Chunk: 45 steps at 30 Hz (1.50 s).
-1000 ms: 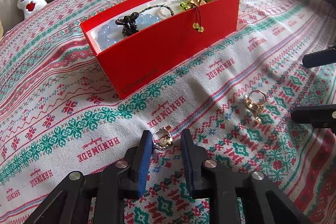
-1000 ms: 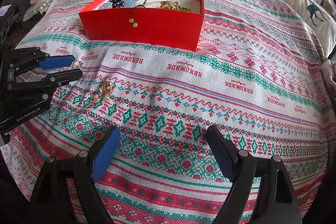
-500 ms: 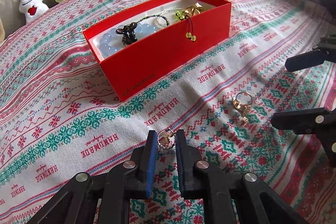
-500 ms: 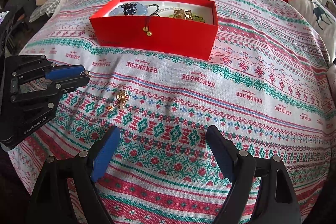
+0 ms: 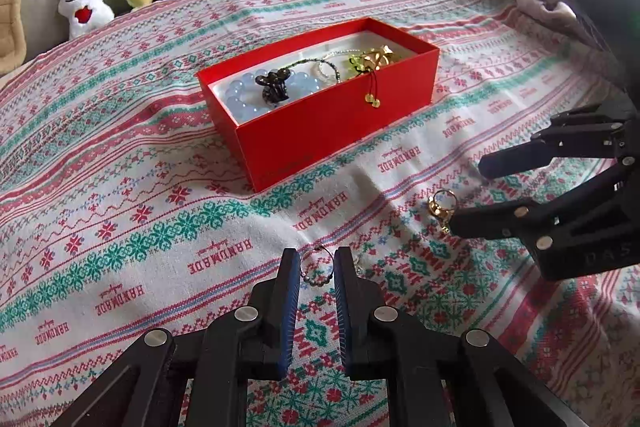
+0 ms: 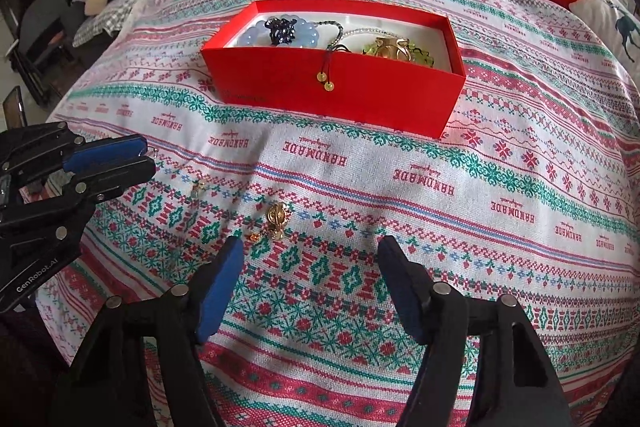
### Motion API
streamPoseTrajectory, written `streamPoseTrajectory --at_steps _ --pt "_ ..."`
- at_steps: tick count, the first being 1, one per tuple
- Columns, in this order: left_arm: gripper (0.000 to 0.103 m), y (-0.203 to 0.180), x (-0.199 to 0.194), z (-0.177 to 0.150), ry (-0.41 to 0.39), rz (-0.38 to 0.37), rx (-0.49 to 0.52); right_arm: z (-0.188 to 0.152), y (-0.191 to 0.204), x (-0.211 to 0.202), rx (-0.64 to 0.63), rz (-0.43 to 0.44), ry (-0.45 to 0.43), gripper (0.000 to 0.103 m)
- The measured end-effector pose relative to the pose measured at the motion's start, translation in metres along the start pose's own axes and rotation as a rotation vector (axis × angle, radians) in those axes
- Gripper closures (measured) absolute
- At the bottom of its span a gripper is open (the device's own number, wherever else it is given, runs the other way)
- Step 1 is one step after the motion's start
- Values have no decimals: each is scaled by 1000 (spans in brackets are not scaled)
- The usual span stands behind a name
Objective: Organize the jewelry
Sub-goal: 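Grasp a gold earring with the left tool while the right tool grasps another earring, then carry both earrings into the red box and open both tools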
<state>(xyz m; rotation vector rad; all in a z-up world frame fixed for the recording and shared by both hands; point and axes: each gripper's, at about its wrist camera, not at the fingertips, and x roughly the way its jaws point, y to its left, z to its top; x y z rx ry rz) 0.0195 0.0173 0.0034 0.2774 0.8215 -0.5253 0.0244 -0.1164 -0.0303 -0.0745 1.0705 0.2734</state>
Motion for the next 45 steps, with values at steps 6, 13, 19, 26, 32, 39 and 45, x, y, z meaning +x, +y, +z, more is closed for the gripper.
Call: streamPoseTrajectory --at_steps 6,13,19,26,32,39,45 --pt "91 2 -2 -2 5 10 -14 10 -6 2 52 46 0 68" --pt "91 5 1 -2 27 33 -45 19 -17 6 99 102 13 94" --pt "91 12 3 1 50 42 -99 24 -23 0 132 149 14 100" --pt "91 12 5 2 61 44 -112 22 -28 -1 154 200 42 87" --pt "91 11 8 0 71 41 -109 21 -21 7 146 201 65 68" --pt "91 12 13 1 91 57 -115 24 -15 16 130 141 80 88" --pt "91 14 14 7 102 69 -133 31 -15 13 123 132 76 102"
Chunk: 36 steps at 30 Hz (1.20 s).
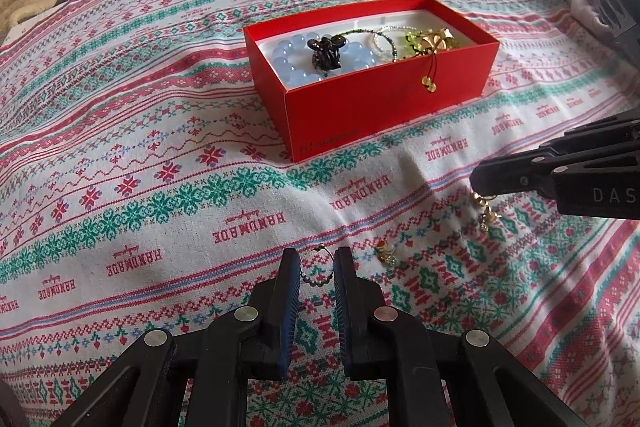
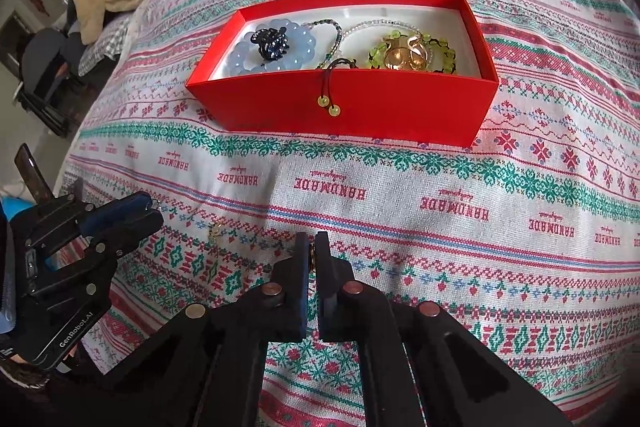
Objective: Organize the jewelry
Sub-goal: 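Carry both earrings into the red box and open both tools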
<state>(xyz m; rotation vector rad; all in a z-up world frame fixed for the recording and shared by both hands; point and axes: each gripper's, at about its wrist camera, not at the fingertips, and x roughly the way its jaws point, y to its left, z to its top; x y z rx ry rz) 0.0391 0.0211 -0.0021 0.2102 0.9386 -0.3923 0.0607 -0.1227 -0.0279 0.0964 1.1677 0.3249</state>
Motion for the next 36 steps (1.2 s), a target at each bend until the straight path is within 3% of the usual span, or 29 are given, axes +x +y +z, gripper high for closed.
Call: streamPoseTrajectory --at_steps 20,36 --pt "91 -9 -8 56 -73 -8 -26 34 -5 -38 57 23 -53 102" --pt "91 -13 30 99 -77 6 -84 82 -21 -49 158 75 -149 101"
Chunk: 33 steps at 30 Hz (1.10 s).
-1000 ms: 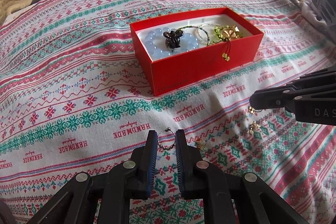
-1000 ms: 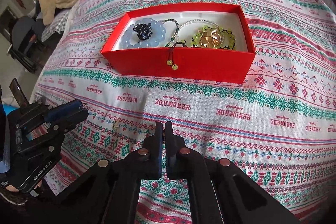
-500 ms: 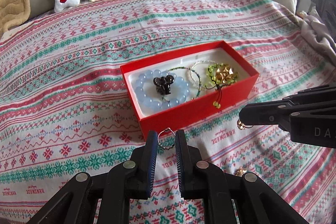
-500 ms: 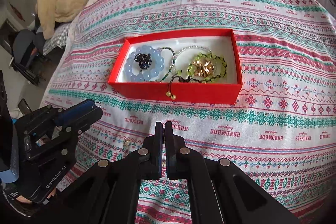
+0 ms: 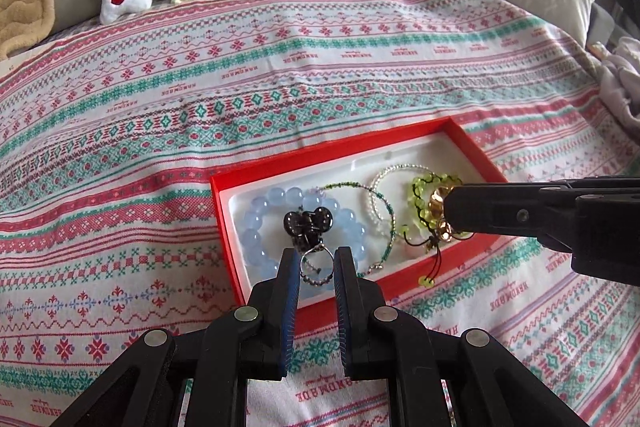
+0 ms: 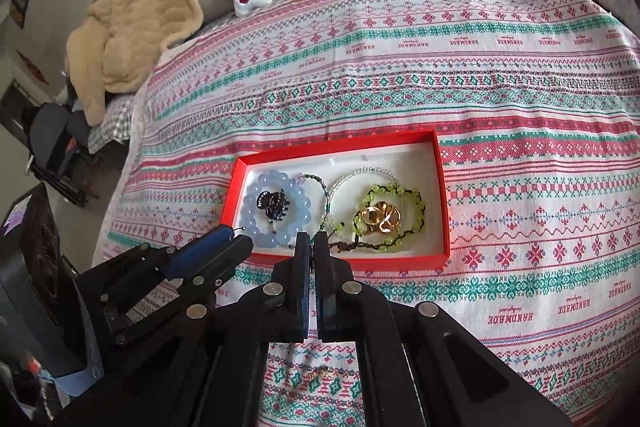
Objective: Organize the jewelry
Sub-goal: 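Carry both earrings into the red box and open both tools, then withdraw both tools toward the remaining gold earrings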
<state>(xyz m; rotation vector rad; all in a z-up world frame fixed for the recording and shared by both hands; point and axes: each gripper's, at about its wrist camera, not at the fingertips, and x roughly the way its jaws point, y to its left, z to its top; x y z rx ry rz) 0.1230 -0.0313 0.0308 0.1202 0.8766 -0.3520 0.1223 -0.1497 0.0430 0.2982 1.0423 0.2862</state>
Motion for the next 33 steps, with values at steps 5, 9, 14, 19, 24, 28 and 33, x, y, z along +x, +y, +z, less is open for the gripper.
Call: streamPoseTrajectory --at_steps 5,9,14,19,24,28,33 --pt "90 -1 11 5 11 0 -7 6 -1 12 13 5 14 101" --pt "89 -1 14 5 18 -4 -13 8 -4 20 22 -1 29 101" --pt "76 -2 12 4 27 -1 -2 9 -9 25 30 -12 37 101" --pt "62 -3 2 3 13 12 11 10 -11 24 43 -7 35 98" --pt "56 1 -11 -1 9 31 6 6 -13 19 34 -6 48 98" --pt "43 2 -21 -7 12 37 -9 -1 -11 8 12 -8 49 89" --pt "30 4 -32 -18 28 51 -29 -11 -6 -8 -42 -17 31 64"
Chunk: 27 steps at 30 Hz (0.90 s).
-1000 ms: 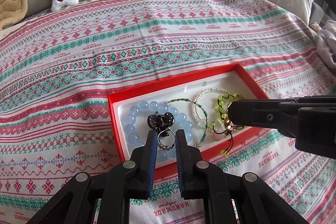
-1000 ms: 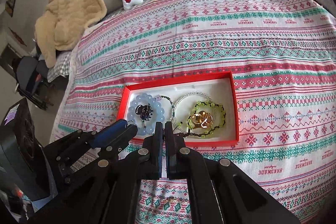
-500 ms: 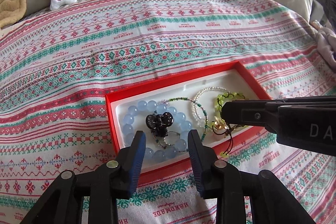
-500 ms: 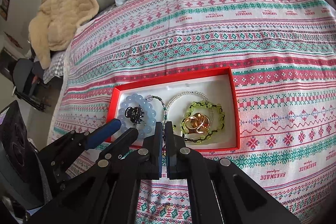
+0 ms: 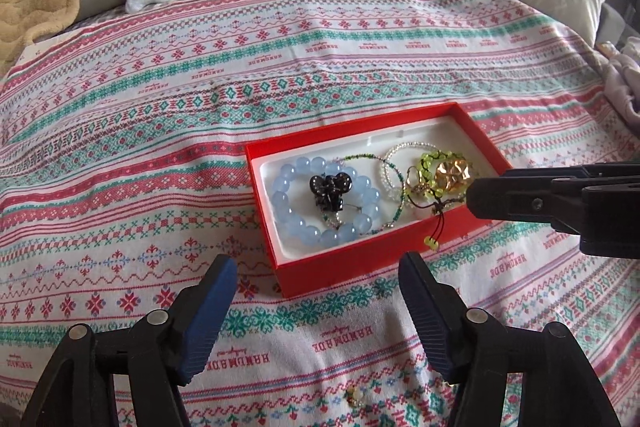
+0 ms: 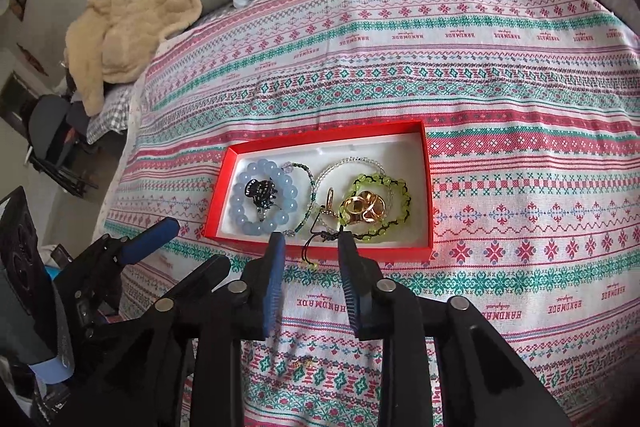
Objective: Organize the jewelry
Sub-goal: 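Withdraw both tools toward the remaining gold earrings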
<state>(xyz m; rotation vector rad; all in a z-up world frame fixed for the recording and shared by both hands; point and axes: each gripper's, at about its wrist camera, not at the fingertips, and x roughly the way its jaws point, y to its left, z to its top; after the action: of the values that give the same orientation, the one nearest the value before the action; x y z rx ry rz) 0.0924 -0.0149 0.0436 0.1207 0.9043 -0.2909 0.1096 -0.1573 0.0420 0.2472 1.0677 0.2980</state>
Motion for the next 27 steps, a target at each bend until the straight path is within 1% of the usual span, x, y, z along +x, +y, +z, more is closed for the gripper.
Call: streamPoseTrajectory --at_steps 5,7,9,11,19,27 --pt "18 4 -6 -15 22 15 -4 -14 1 -8 -44 -29 -2 53" --pt "16 7 -6 -21 38 18 -6 -21 1 -9 -58 -47 1 48" --pt "15 10 -5 -29 58 16 -10 -27 2 -9 -71 -71 -1 41" --pt "14 12 -2 -37 79 20 -12 -35 3 -8 -87 -89 2 38" --pt "13 20 6 -68 145 34 7 -66 13 1 -163 -123 40 37" --pt "13 22 9 -90 174 40 40 -99 16 15 -222 -155 83 37"
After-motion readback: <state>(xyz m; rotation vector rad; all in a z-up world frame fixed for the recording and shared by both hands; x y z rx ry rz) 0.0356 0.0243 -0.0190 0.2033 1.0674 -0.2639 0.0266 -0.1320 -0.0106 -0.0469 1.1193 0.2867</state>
